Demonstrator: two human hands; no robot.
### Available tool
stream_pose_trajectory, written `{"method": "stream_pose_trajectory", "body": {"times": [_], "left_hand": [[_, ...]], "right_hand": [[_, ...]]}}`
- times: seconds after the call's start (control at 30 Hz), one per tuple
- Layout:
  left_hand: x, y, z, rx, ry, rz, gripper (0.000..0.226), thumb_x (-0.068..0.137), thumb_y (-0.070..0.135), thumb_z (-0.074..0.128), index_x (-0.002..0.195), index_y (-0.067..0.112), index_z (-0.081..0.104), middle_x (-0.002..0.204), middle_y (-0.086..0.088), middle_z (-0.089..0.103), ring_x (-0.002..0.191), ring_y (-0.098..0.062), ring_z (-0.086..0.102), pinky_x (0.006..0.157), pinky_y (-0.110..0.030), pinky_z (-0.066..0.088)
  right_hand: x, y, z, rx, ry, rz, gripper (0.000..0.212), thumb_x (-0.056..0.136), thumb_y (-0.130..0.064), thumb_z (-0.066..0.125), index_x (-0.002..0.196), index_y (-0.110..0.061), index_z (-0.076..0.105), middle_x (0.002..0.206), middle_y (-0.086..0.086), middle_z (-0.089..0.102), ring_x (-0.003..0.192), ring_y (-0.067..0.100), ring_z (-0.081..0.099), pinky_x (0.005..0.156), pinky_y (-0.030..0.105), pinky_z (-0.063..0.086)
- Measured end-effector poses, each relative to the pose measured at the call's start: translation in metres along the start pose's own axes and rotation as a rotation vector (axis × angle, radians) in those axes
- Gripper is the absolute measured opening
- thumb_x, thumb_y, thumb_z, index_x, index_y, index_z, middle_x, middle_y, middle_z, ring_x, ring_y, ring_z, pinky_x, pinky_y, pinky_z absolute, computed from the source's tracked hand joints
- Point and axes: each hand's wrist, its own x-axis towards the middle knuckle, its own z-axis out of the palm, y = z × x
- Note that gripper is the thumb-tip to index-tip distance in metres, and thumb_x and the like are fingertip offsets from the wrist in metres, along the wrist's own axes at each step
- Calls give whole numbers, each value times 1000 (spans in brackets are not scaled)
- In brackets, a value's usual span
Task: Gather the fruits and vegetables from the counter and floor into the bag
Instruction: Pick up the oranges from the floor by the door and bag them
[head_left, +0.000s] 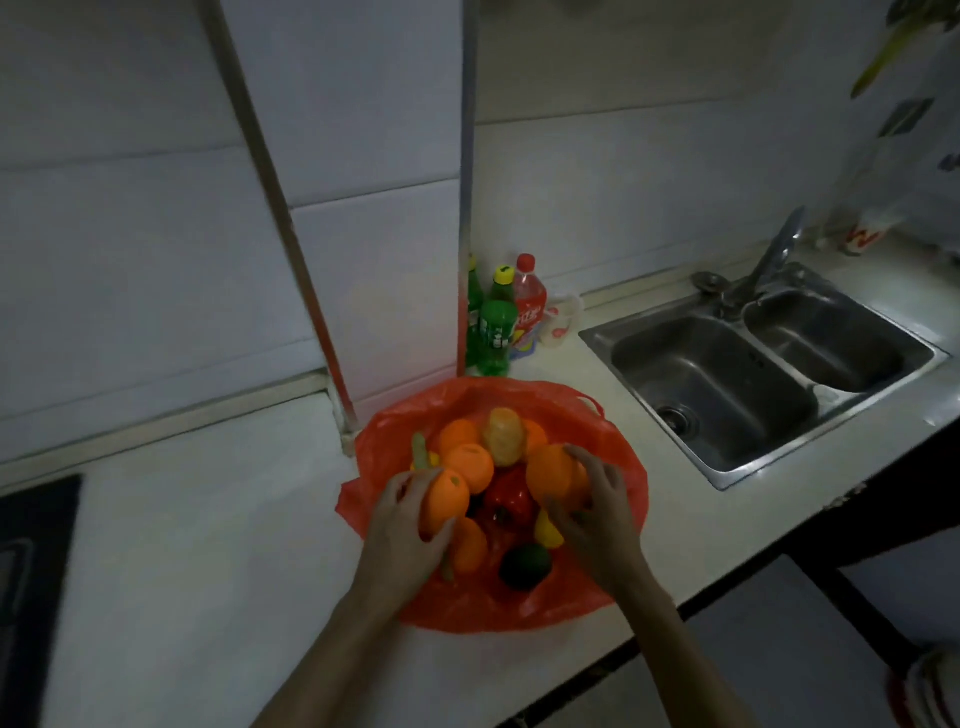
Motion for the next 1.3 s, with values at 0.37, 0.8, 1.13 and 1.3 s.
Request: {"method": "stream_pose_trajectory", "body": {"times": [0.37,0.8,1.13,1.3], "left_hand": [[10,9,21,45,165,-195,58,81,28,70,133,31,44,128,-4,47,118,-21,47,97,-33,41],[13,22,26,177,47,-142,64,83,36,59,141,38,31,144,-2,35,123,-26,44,97,-38,45],[-12,26,-12,177,192,-232,56,85,42,58,137,32,38,135,2,46,121,-15,47,93,-27,43],[-59,11,-55,241,245,-347,62,81,48,49,139,29,39,133,3,50,121,-17,47,96,-34,45]], "right_hand": [[72,37,9,-137,-180,-5,64,84,-29,68,139,-36,35,123,8,40,115,32,44,94,44,44],[90,25,8,-246,-342,-2,64,88,-33,63,144,-31,30,143,18,33,128,44,35,100,54,37],[84,4,8,-324,-319,-304,52,87,-20,64,136,-18,45,127,16,47,113,35,44,92,47,42],[78,-36,29,-295,-388,-445,47,90,-26,60,134,-19,44,128,11,48,116,30,45,96,43,42]]}}
